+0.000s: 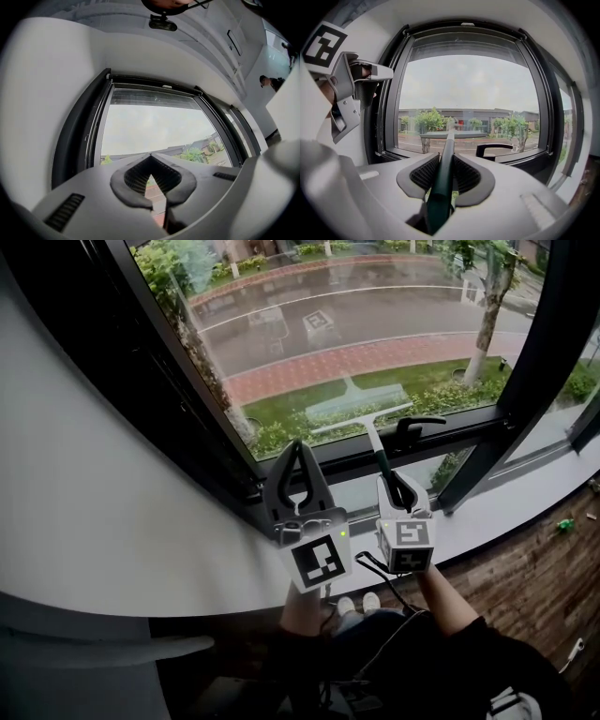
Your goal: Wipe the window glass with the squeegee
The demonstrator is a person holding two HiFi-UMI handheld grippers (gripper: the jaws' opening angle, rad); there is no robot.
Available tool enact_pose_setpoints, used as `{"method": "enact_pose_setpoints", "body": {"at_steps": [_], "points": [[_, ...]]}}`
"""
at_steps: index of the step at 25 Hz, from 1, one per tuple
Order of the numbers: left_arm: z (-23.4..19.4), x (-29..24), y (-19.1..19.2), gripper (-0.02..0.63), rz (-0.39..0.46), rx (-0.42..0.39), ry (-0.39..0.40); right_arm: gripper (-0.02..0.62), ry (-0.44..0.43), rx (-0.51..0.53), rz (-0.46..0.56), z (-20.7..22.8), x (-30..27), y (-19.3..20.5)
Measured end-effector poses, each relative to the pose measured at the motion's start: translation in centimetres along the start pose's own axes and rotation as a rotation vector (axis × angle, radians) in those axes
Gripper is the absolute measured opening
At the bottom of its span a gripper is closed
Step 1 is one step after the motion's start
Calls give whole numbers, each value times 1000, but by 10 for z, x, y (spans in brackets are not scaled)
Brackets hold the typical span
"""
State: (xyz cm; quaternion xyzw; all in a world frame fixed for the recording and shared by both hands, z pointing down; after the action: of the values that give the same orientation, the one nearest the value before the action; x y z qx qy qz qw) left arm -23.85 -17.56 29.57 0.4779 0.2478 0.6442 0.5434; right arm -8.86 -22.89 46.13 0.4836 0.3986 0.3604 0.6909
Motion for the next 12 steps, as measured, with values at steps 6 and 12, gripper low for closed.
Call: {"method": "enact_pose_setpoints", "body": {"at_steps": [6, 12], "points": [[-1, 2, 6, 0, -20, 7, -5, 95, 2, -51, -58, 3, -4, 15], [-7, 2, 4, 0, -13, 18, -26, 95, -13, -56, 48, -9, 13, -19]]}}
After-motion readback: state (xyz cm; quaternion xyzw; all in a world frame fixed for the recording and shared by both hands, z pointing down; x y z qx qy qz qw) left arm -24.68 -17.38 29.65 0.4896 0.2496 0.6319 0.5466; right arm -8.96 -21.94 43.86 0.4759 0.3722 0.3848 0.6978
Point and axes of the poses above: the fingertips, and each gripper's own axes: x backward along the fingers, z to its right, y out of its underside, the point moved 2 cm from there along x, backward along the fingers, and after that the axes turned 14 degrees about -x, right-handed, at the moved point
